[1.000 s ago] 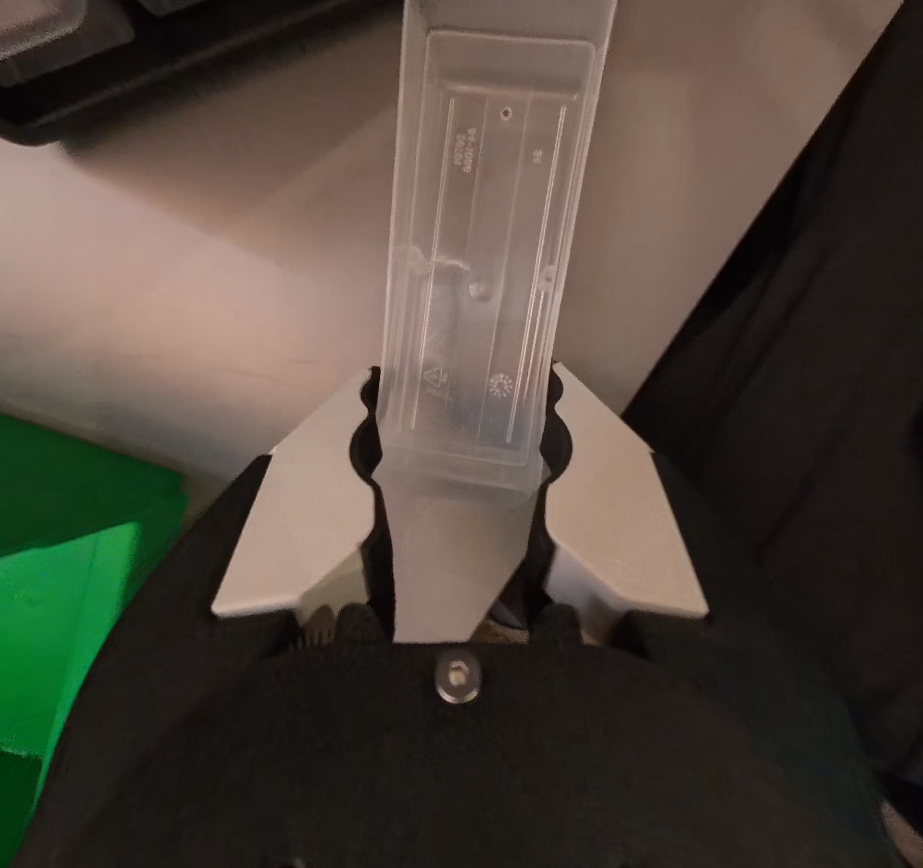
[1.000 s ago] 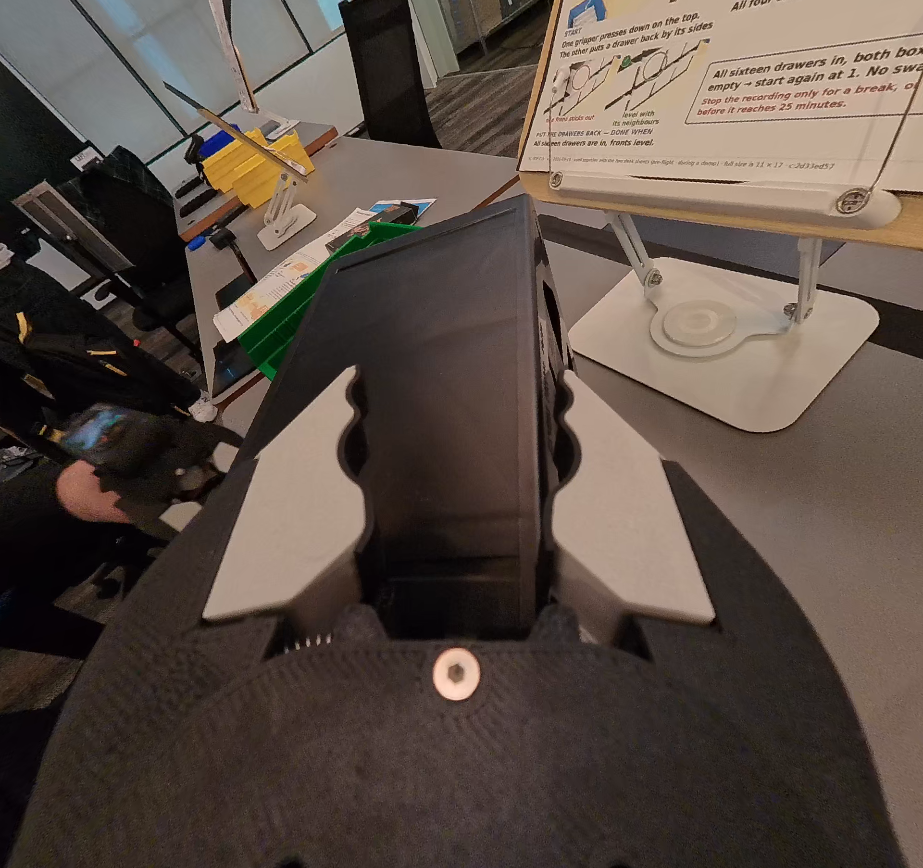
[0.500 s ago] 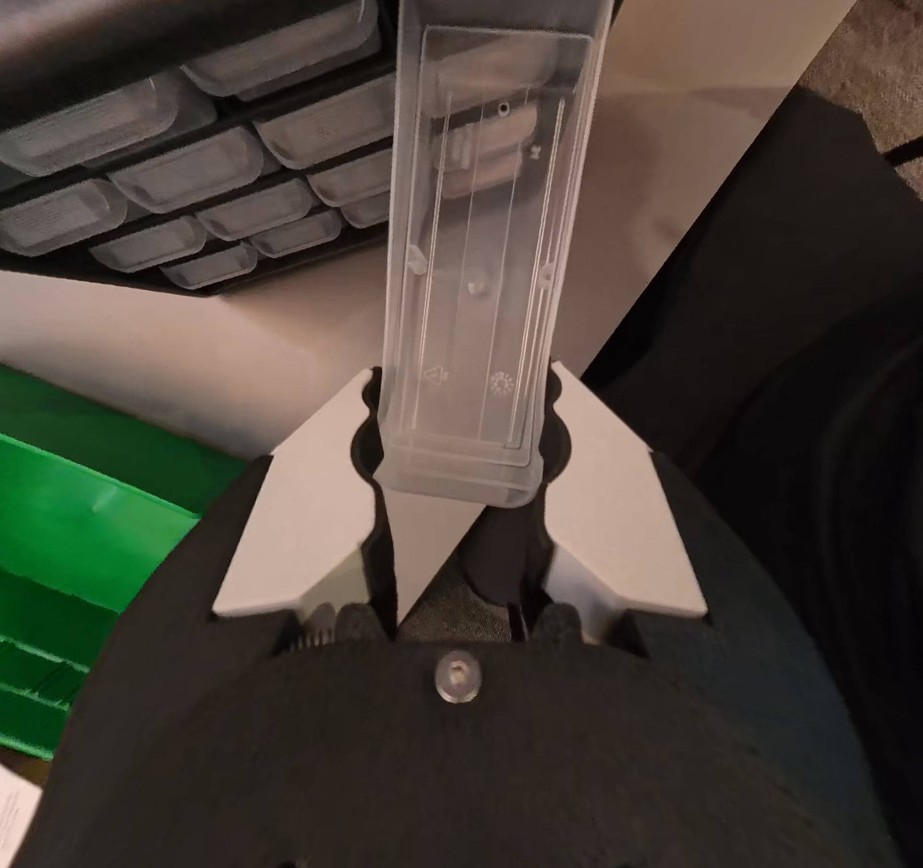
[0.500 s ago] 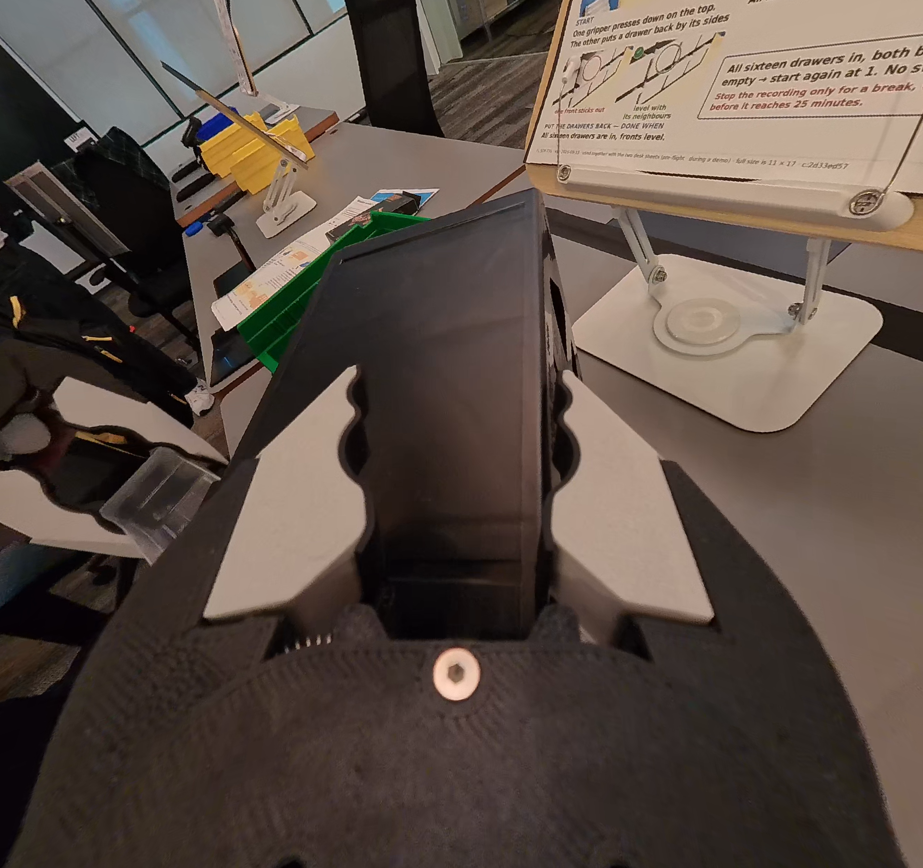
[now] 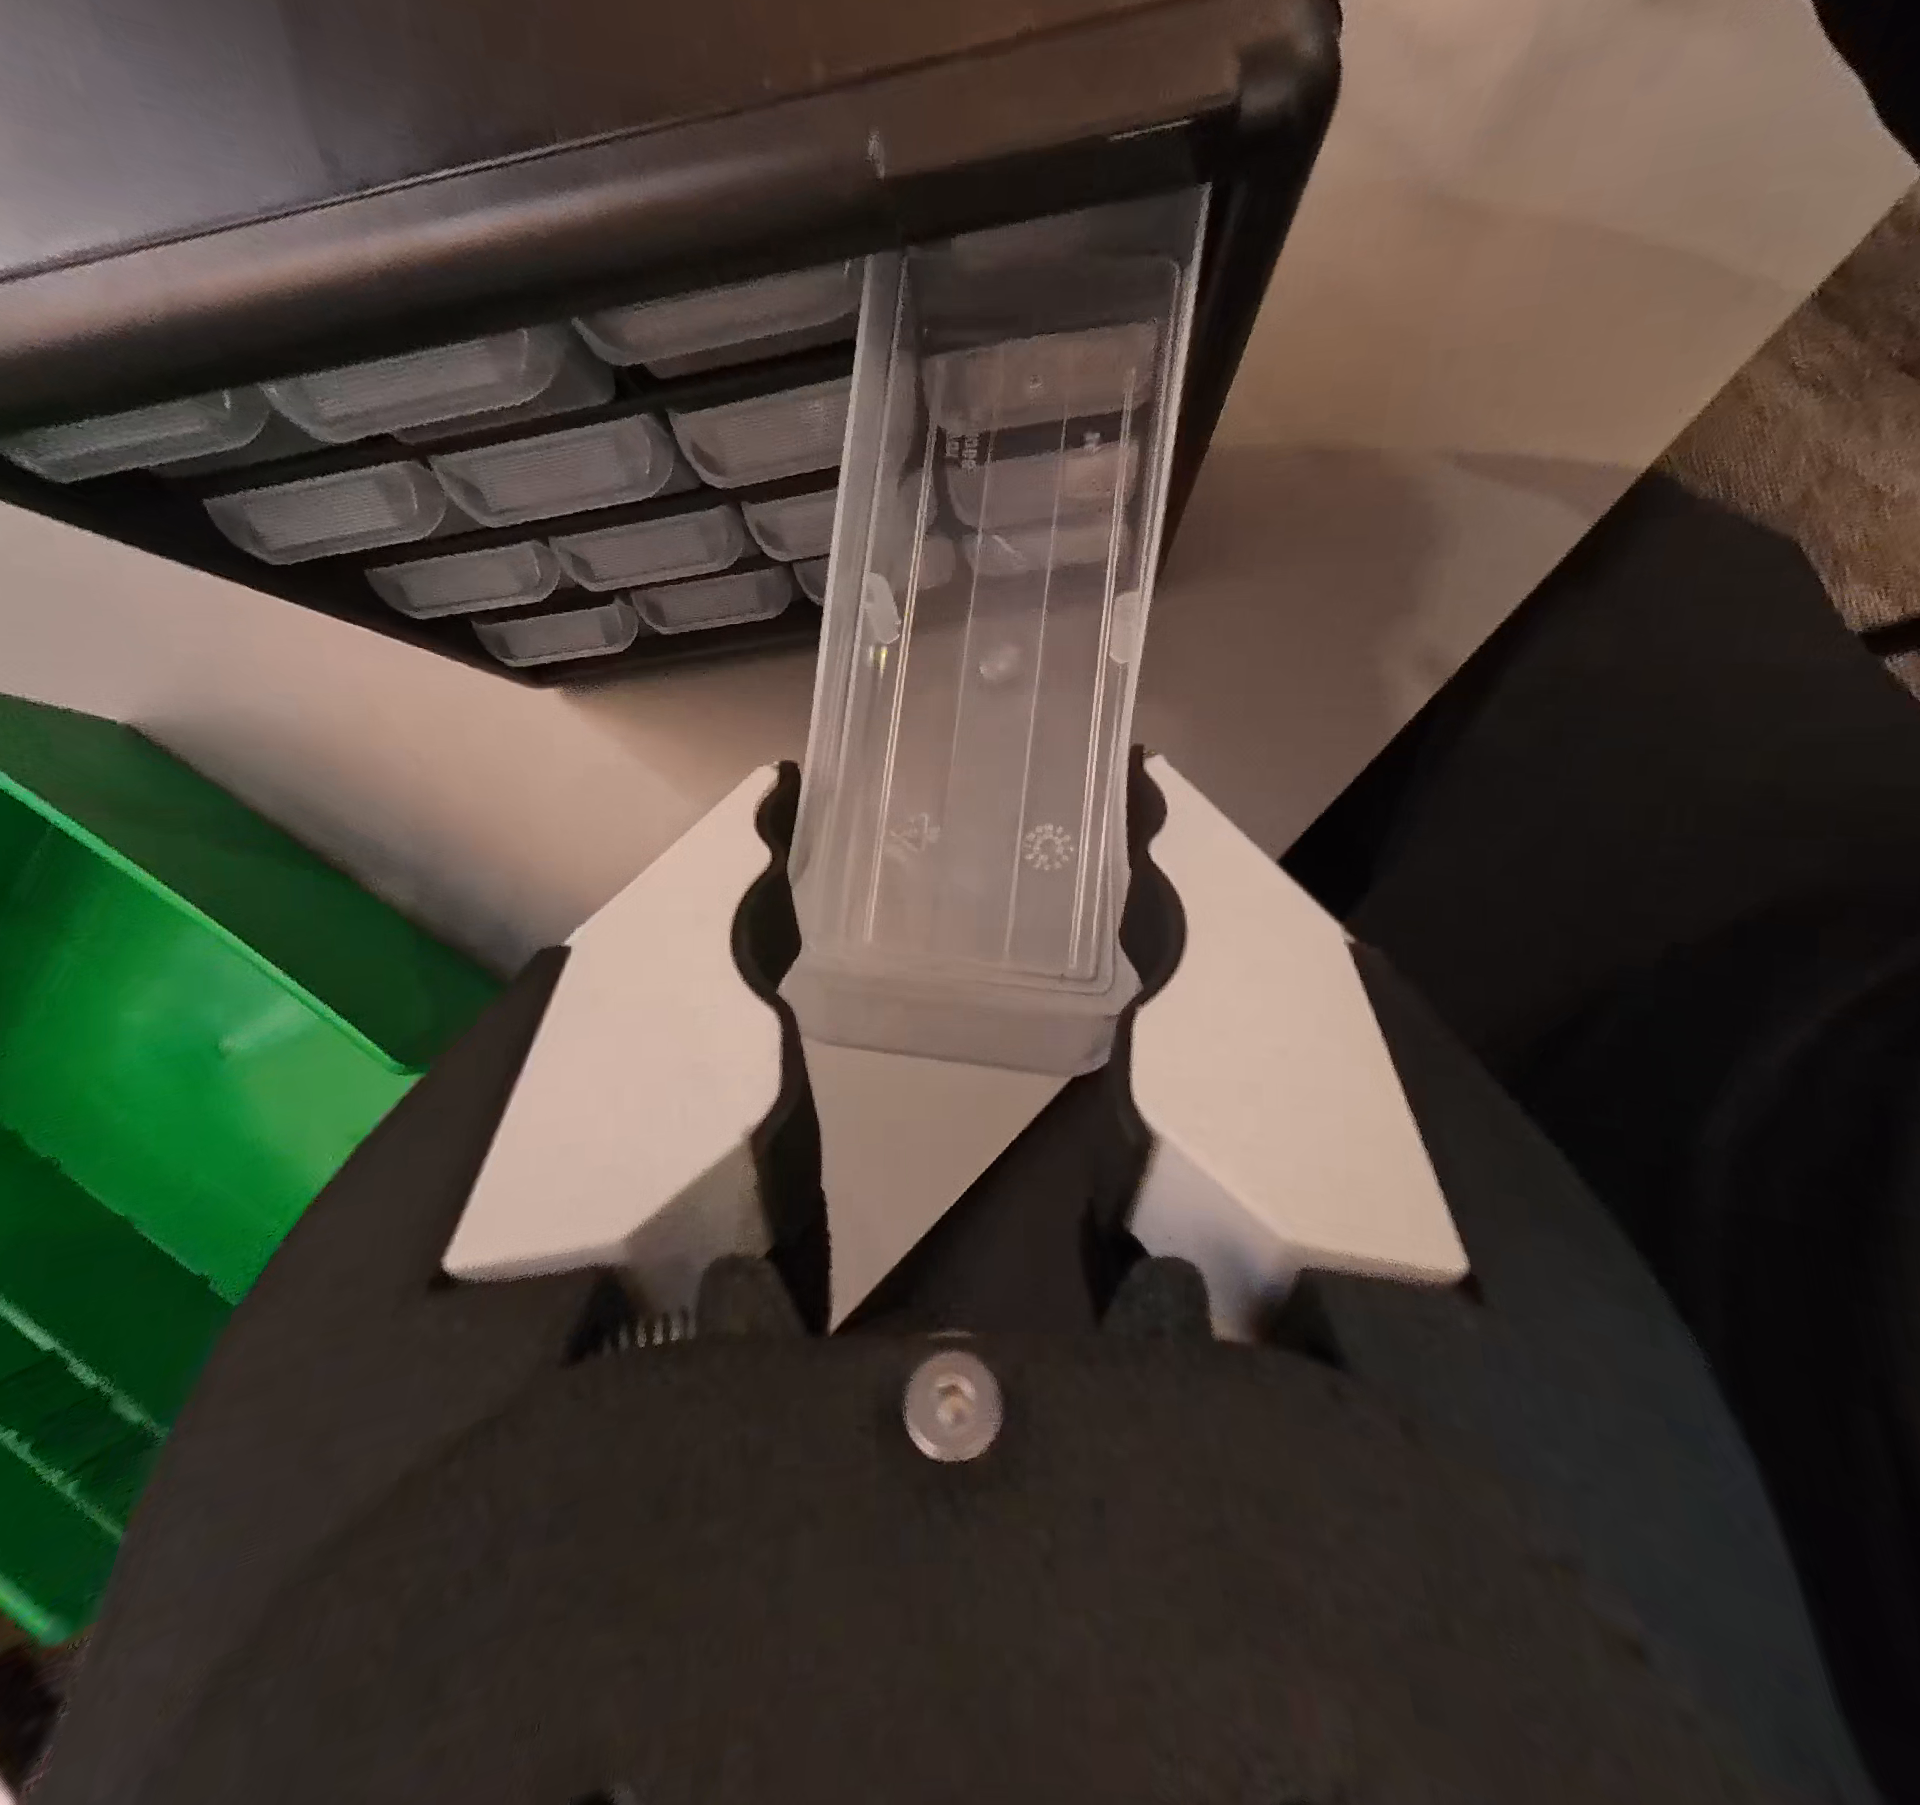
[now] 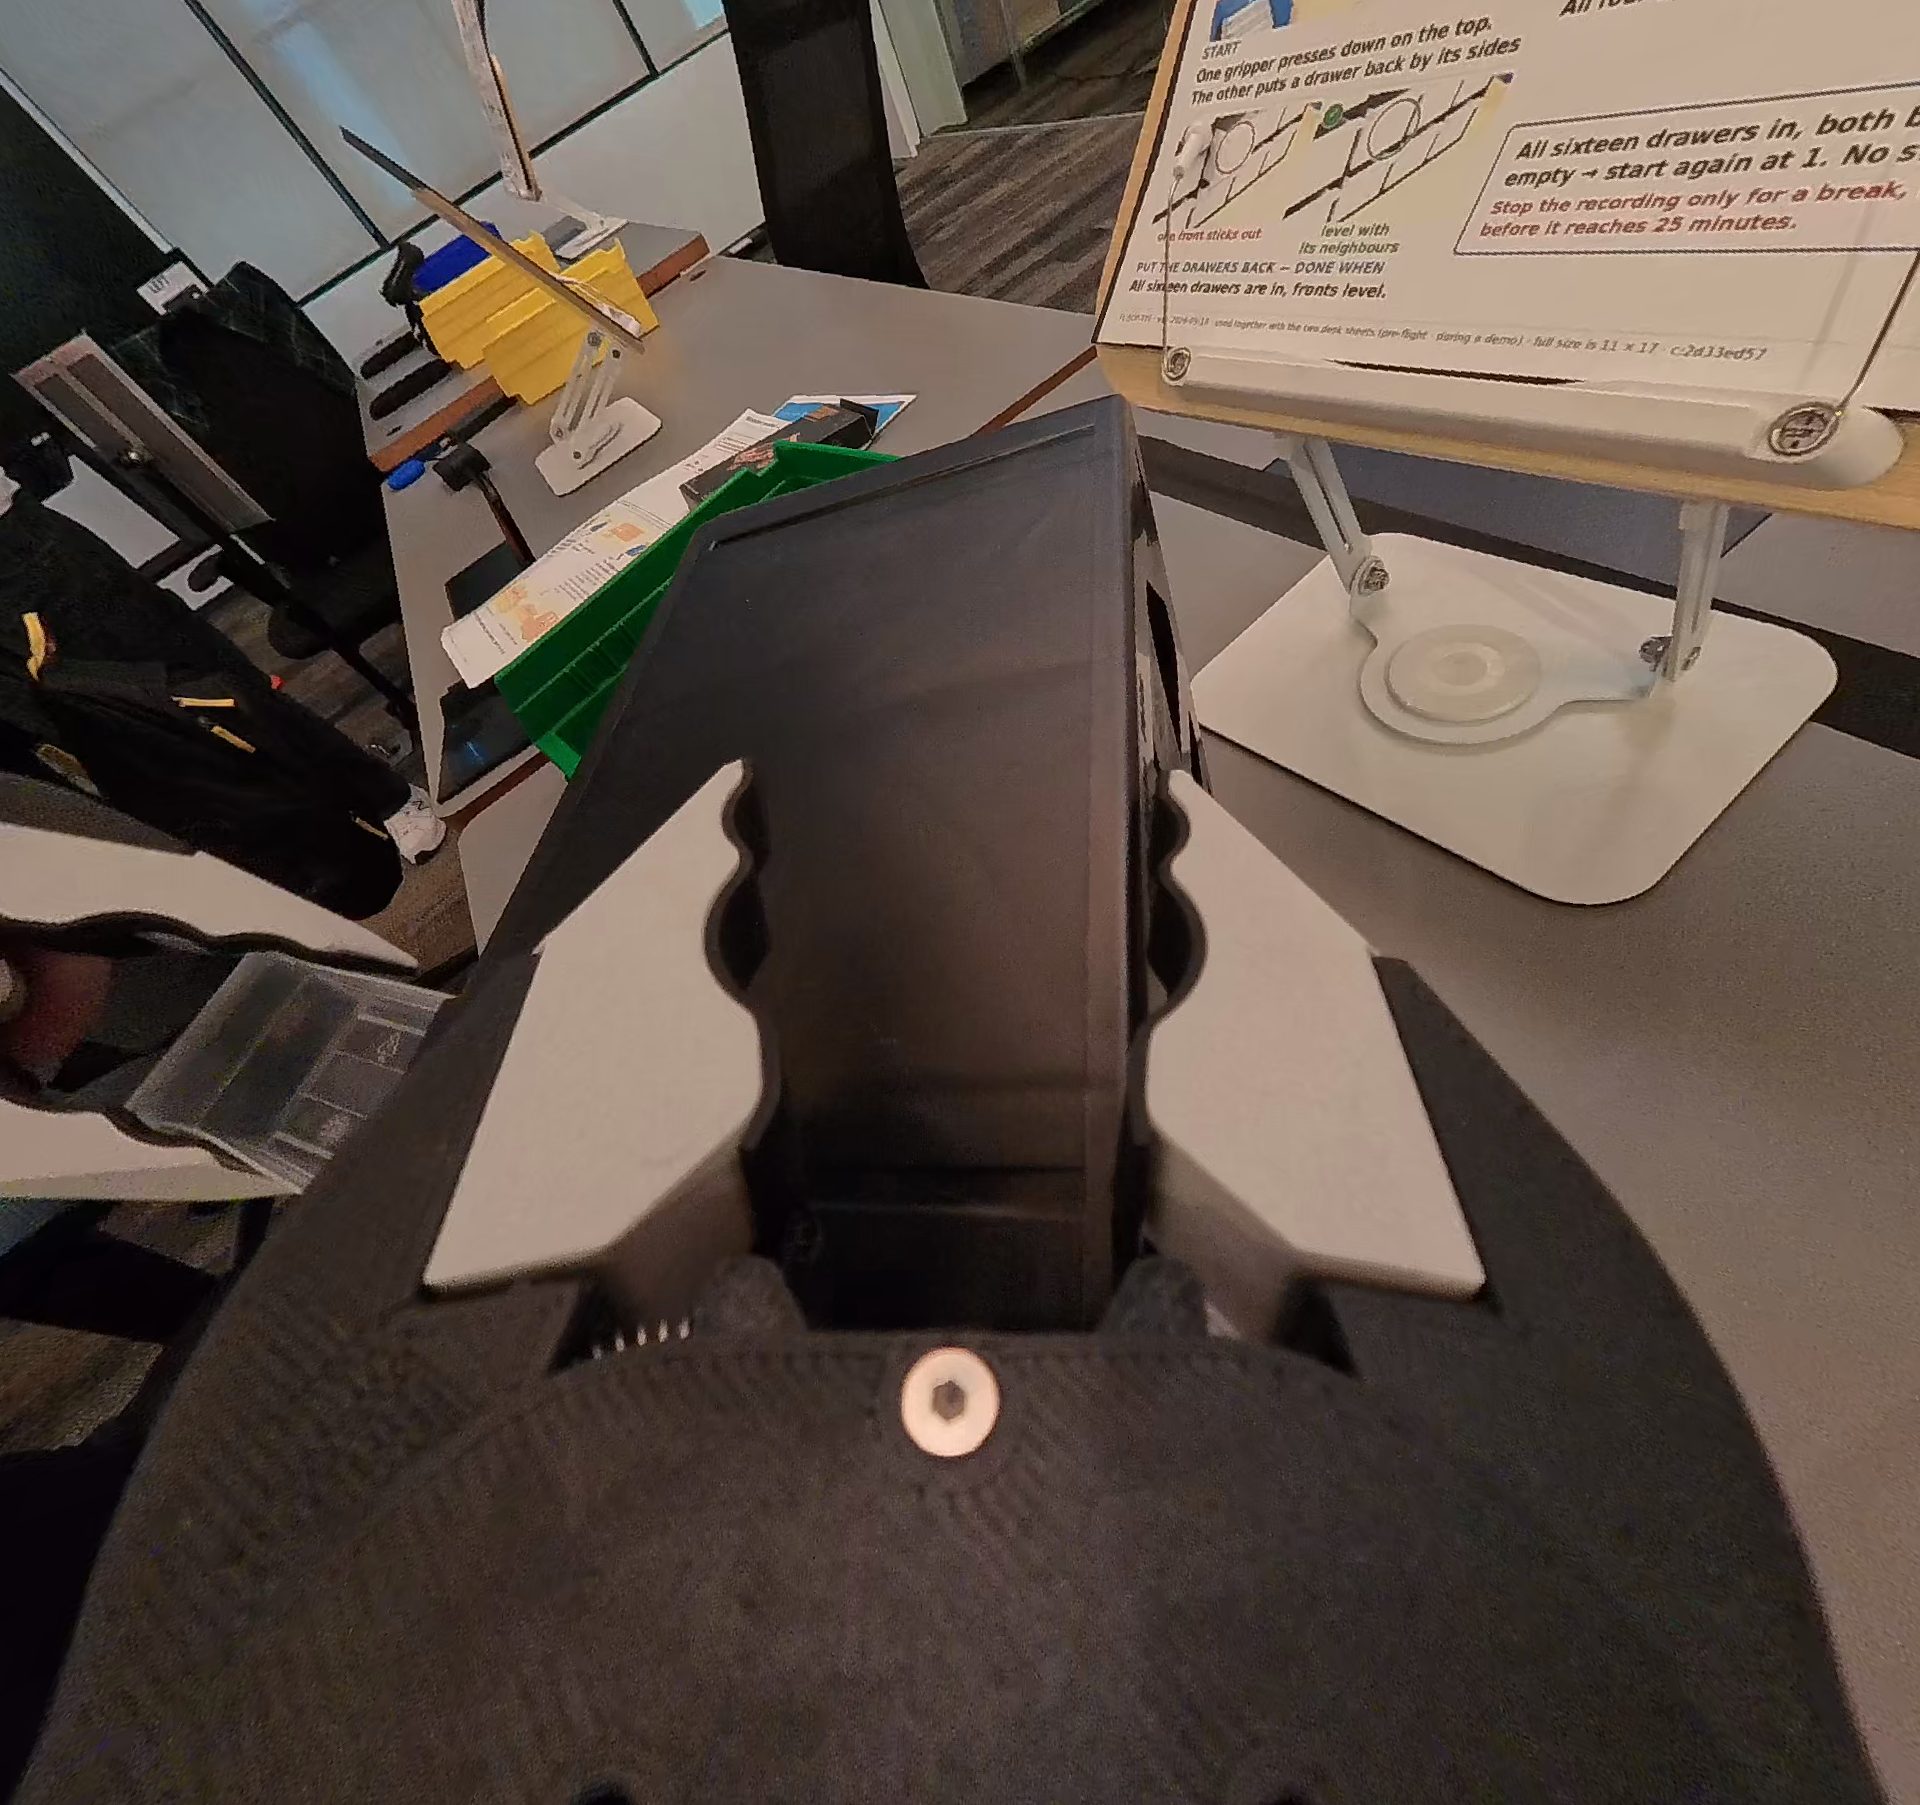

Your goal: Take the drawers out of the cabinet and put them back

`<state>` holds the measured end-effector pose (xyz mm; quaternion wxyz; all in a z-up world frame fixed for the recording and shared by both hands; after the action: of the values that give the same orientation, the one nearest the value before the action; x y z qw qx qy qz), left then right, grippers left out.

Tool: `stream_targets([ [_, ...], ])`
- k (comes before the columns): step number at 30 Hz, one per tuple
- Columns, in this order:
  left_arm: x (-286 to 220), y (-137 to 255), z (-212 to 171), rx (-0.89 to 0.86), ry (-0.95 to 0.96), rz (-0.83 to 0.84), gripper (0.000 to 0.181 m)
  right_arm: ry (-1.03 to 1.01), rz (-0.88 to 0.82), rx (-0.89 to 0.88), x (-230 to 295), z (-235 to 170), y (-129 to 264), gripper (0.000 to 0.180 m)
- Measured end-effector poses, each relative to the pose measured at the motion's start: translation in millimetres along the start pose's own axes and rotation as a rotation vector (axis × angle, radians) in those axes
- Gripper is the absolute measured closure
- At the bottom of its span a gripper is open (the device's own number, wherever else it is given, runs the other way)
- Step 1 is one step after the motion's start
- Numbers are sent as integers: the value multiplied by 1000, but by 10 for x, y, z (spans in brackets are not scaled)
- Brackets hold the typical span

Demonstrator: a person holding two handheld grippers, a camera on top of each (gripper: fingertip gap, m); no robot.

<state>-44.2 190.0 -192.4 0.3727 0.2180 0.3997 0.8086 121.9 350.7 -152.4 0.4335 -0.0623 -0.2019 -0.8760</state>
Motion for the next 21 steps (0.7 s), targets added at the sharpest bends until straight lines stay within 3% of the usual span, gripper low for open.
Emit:
stream_targets([
  [1, -23, -18, 0, -20, 14, 17, 120, 0, 0, 0, 0, 0, 0, 107],
  [7, -189, -240, 196, -142, 44, 89, 119, 1, -2, 0, 2, 0, 1, 107],
  [13, -223, -360, 427, -249, 19, 25, 115, 5, 1, -2, 4, 1, 3, 107],
  [14, -220, -350, 428, -267, -15, 30, 110, 6, 2, -3, 4, 2, 4, 107],
  [16, -238, -270, 470, -359, -83, -12, 80, 6, 5, -7, 2, 3, 5, 107],
  [19, -194, -83, 417, -427, -223, -50, 61, 6, 10, -12, 3, 7, 5, 109],
  [21, -89, -3, 301, -384, -357, -32, 61, 7, 11, -13, 4, 7, 5, 108],
])
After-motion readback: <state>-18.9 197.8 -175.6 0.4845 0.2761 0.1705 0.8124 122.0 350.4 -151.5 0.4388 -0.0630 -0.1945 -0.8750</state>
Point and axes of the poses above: each gripper's, where its closed fingertips meet, y back along the fingers, z out of its top, x = y × z across the jaws, the point moved 3 cm from there along y, back along the fingers, and after that the axes turned 5 degrees about y, right-handed, at the moved point
